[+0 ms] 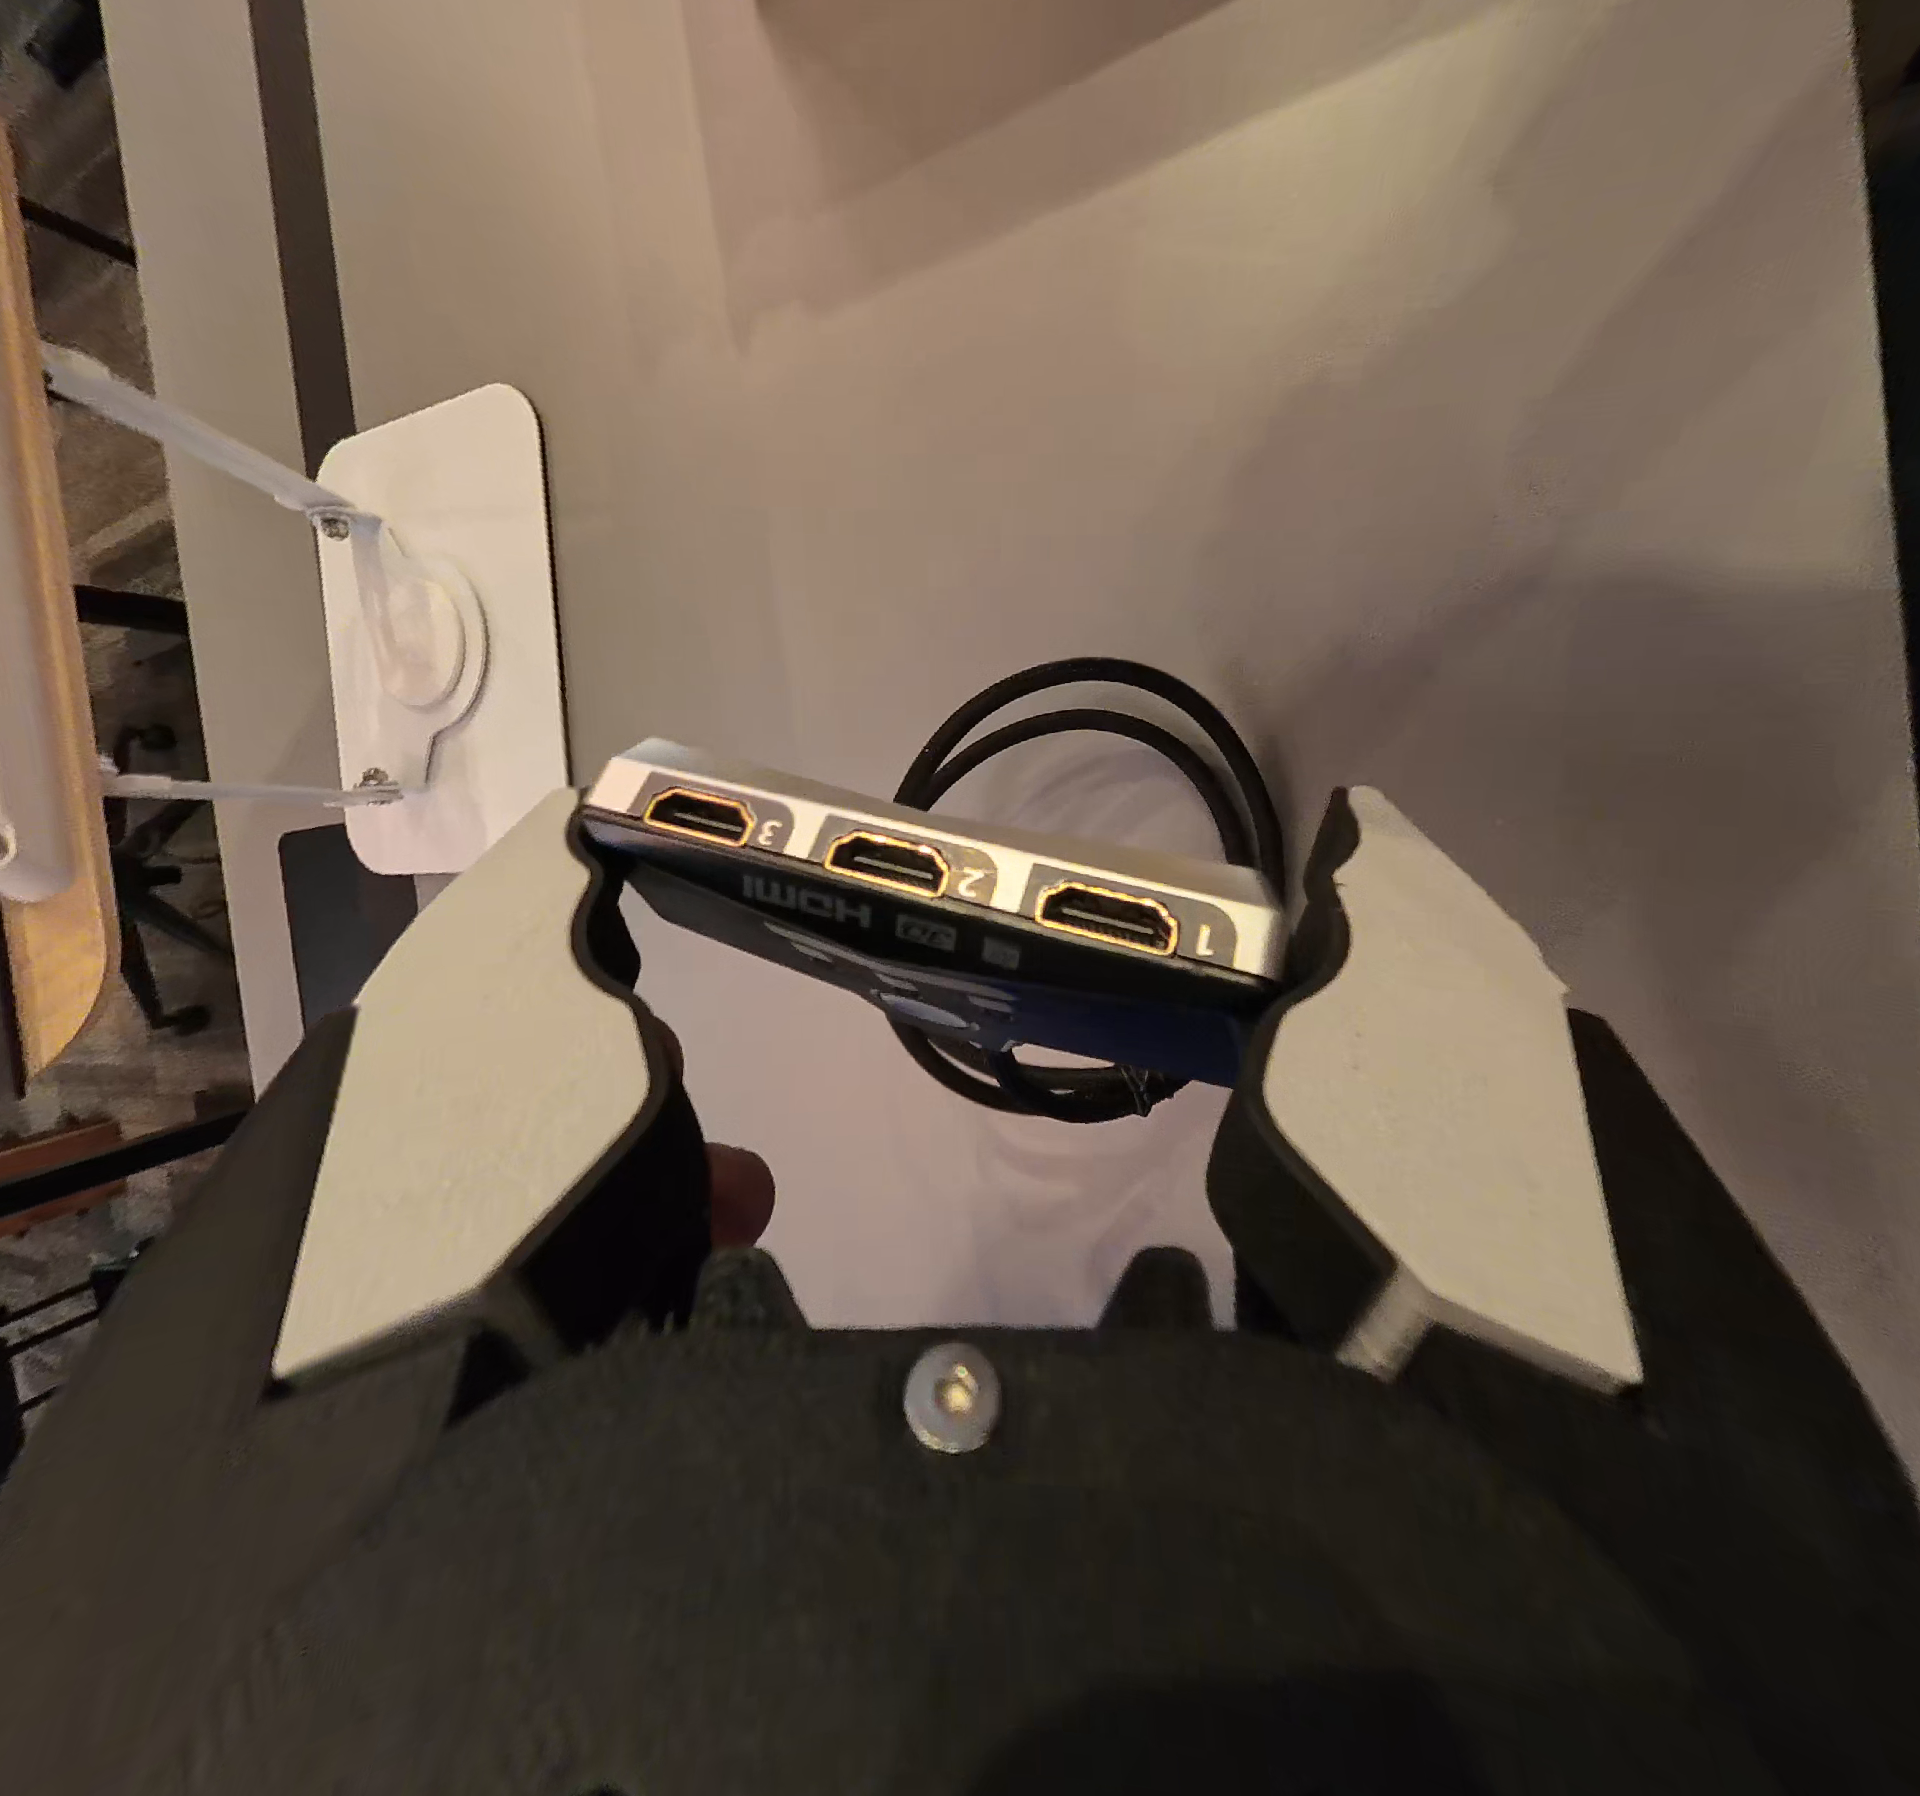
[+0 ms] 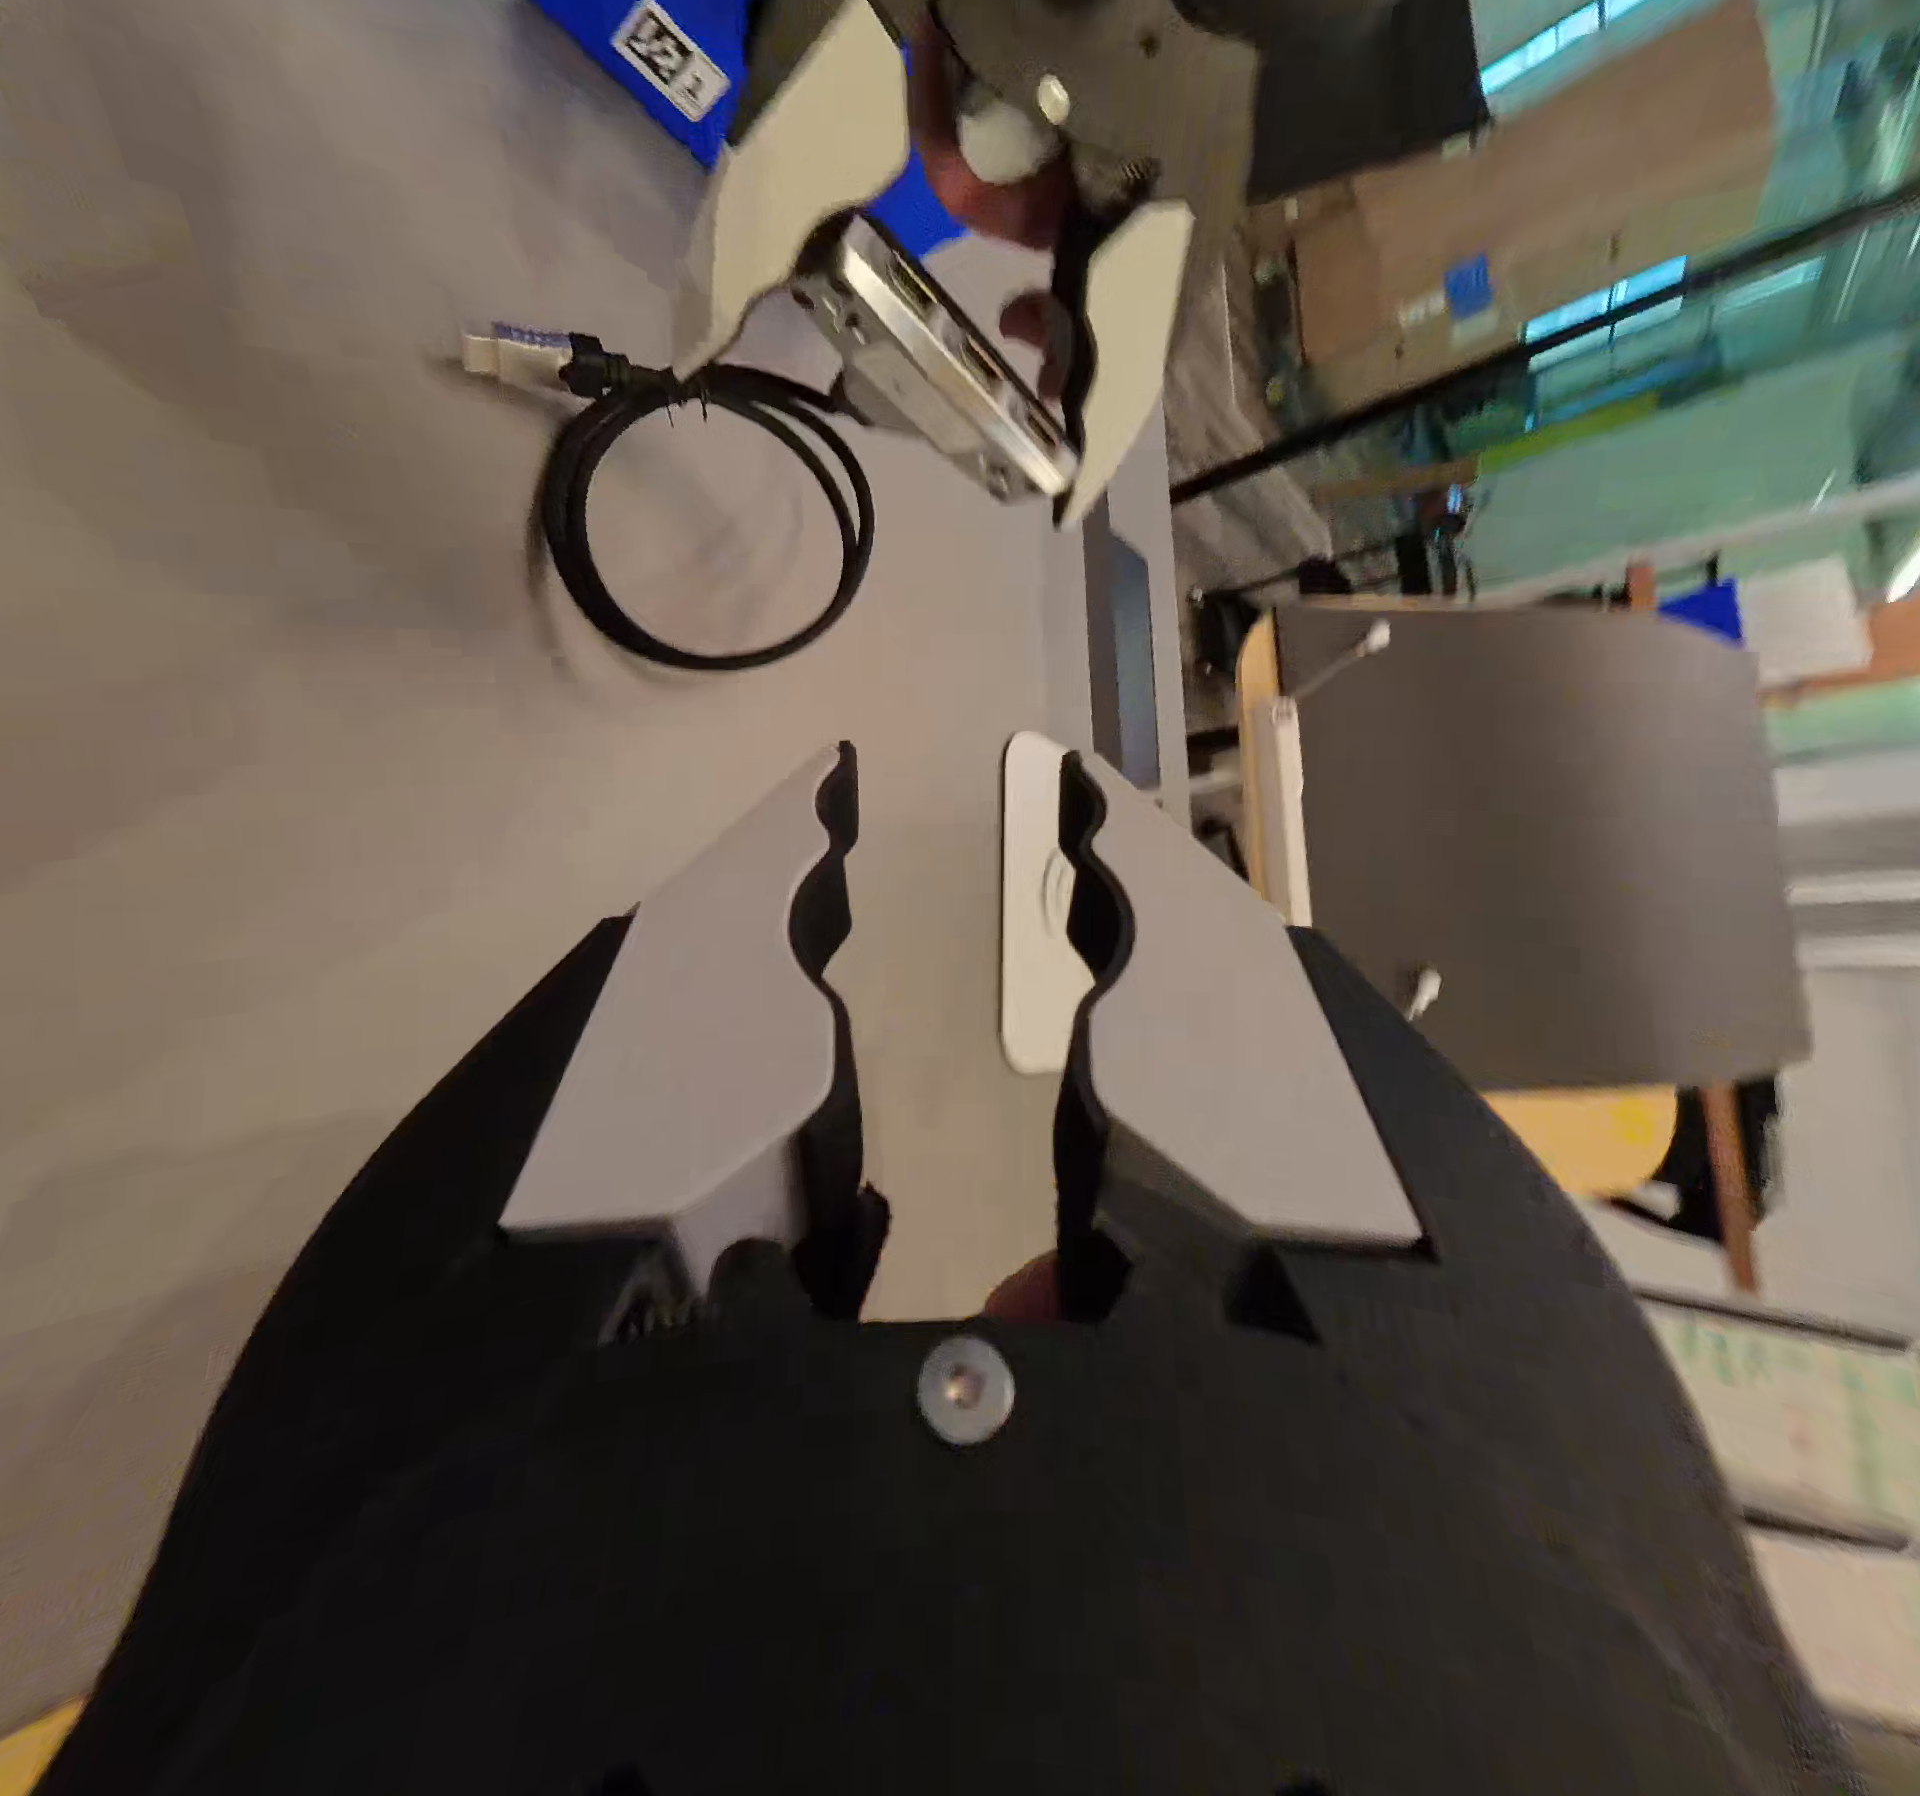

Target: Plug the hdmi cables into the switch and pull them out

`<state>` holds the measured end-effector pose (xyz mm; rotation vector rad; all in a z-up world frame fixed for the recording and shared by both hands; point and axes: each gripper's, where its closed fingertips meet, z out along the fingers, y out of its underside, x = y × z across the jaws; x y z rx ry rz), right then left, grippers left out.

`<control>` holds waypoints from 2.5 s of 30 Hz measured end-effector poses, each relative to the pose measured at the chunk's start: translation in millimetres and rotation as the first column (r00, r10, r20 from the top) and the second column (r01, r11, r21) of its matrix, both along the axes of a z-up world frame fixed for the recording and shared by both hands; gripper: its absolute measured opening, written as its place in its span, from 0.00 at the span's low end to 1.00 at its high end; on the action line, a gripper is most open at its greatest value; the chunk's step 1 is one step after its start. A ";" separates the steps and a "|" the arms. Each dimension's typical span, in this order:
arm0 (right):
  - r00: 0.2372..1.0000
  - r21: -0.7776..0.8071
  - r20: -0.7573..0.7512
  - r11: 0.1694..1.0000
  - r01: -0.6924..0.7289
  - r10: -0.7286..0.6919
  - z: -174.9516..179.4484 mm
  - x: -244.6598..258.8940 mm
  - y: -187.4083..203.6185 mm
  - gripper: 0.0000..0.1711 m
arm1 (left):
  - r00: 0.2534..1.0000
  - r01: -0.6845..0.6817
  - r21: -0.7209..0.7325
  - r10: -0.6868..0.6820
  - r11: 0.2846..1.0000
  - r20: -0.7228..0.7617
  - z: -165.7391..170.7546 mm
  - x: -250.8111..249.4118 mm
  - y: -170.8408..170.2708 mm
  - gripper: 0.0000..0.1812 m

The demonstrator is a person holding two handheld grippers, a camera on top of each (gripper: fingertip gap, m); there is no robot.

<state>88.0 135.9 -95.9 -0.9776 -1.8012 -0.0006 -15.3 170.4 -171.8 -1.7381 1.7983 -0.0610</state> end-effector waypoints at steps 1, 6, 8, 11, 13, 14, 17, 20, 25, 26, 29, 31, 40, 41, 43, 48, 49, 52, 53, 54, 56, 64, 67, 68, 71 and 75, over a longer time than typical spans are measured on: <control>0.999 0.023 0.006 0.999 -0.036 0.036 -2.3 -13.4 -3.1 0.23 | 1.000 0.010 -0.004 -0.010 1.000 -0.004 -0.8 1.9 -2.5 0.68; 0.979 0.138 0.049 0.969 -0.203 0.198 -11.6 -65.3 -18.1 0.22 | 0.998 0.059 -0.024 -0.059 0.998 -0.005 -3.9 13.7 -13.4 0.68; 0.973 0.204 0.091 0.953 -0.225 0.210 -16.3 -79.2 -16.0 0.24 | 0.997 0.081 -0.029 -0.081 0.996 -0.006 -5.5 18.8 -17.4 0.68; 0.961 0.238 0.168 0.936 -0.258 0.222 -32.4 -92.5 -11.1 0.26 | 0.994 0.106 -0.035 -0.106 0.994 -0.006 -7.4 24.8 -22.0 0.68; 0.950 0.240 0.208 0.930 -0.279 0.232 -44.7 -98.1 -8.4 0.27 | 0.993 0.119 -0.046 -0.119 0.992 0.007 -7.6 28.3 -25.3 0.68; 0.946 0.241 0.229 0.928 -0.284 0.230 -50.6 -100.1 -6.6 0.29 | 0.992 0.129 -0.051 -0.128 0.990 0.012 -7.7 29.7 -27.4 0.68; 0.929 0.238 0.274 0.919 -0.315 0.248 -65.0 -106.0 -7.3 0.31 | 0.987 0.159 -0.066 -0.157 0.985 0.024 -7.3 35.2 -35.2 0.68; 0.916 0.248 0.312 0.909 -0.336 0.254 -72.2 -108.6 -8.2 0.22 | 0.981 0.192 -0.080 -0.193 0.978 -0.005 -15.1 38.1 -43.5 0.68; 0.905 0.172 0.338 0.928 -0.329 0.258 -83.7 -100.9 -17.7 0.12 | 0.969 0.238 -0.108 -0.243 0.965 -0.037 -24.7 44.0 -57.8 0.64; 0.908 0.168 0.338 0.934 -0.316 0.246 -84.9 -98.1 -16.9 0.11 | 0.967 0.245 -0.096 -0.250 0.965 -0.048 -24.4 44.5 -57.8 0.63; 0.925 0.143 0.319 0.955 -0.261 0.206 -84.2 -89.1 -9.6 0.11 | 0.970 0.226 -0.070 -0.230 0.972 -0.071 -22.7 44.5 -50.1 0.58; 0.942 0.130 0.283 0.966 -0.222 0.179 -76.4 -81.8 -5.0 0.11 | 0.976 0.205 -0.041 -0.207 0.978 -0.069 -17.5 42.8 -42.0 0.59; 0.992 0.078 0.123 0.996 0.029 -0.039 -18.9 -3.8 36.7 0.11 | 0.994 -0.072 0.255 0.050 0.964 0.093 62.7 4.2 9.9 0.57; 0.993 0.076 0.101 0.995 0.061 -0.069 -9.5 7.5 42.8 0.11 | 0.992 -0.101 0.276 0.075 0.956 0.104 68.0 -1.6 12.6 0.55; 0.991 0.076 0.052 0.990 0.119 -0.123 11.8 30.7 54.0 0.11 | 0.990 -0.130 0.308 0.104 0.943 0.100 71.0 -11.8 13.7 0.55; 0.958 0.112 -0.061 0.952 0.286 -0.281 75.6 97.8 83.5 0.11 | 0.986 -0.167 0.326 0.155 0.931 0.063 54.3 -25.7 7.6 0.54; 0.948 0.125 -0.078 0.940 0.317 -0.309 88.1 111.3 88.2 0.11 | 0.986 -0.169 0.324 0.160 0.931 0.056 49.7 -27.2 5.8 0.54; 0.912 0.163 -0.094 0.898 0.410 -0.399 120.4 152.3 100.4 0.11 | 0.981 -0.193 0.305 0.180 0.933 0.071 38.8 -29.8 1.4 0.53; 0.898 0.176 -0.083 0.880 0.440 -0.432 127.7 165.8 104.3 0.11 | 0.980 -0.201 0.301 0.187 0.932 0.074 35.5 -31.3 0.6 0.52; 0.884 0.192 -0.066 0.864 0.466 -0.462 132.9 178.7 108.1 0.11 | 0.978 -0.209 0.297 0.195 0.932 0.076 32.0 -32.9 -0.2 0.52; 0.854 0.214 -0.016 0.832 0.512 -0.521 136.1 202.4 115.3 0.11 | 0.976 -0.219 0.279 0.204 0.935 0.082 24.3 -34.8 -2.8 0.52; 0.713 0.187 0.276 0.764 0.618 -0.644 63.4 269.9 150.6 0.12 | 0.974 -0.226 0.241 0.219 0.944 0.054 -8.2 -41.3 -15.5 0.50; 0.689 0.144 0.373 0.772 0.619 -0.621 23.6 278.5 160.4 0.11 | 0.972 -0.236 0.235 0.232 0.943 0.048 -15.0 -45.9 -18.1 0.50; 0.689 0.134 0.386 0.776 0.616 -0.614 16.2 279.8 163.9 0.11 | 0.971 -0.240 0.232 0.236 0.943 0.045 -17.0 -47.5 -18.8 0.49; 0.688 0.088 0.410 0.777 0.623 -0.598 7.7 284.9 170.0 0.11 | 0.968 -0.250 0.218 0.246 0.943 0.046 -21.5 -50.7 -20.9 0.49; 0.741 0.016 0.371 0.801 0.598 -0.560 22.7 278.4 166.3 0.11 | 0.966 -0.259 0.211 0.256 0.943 0.042 -27.9 -52.6 -21.8 0.49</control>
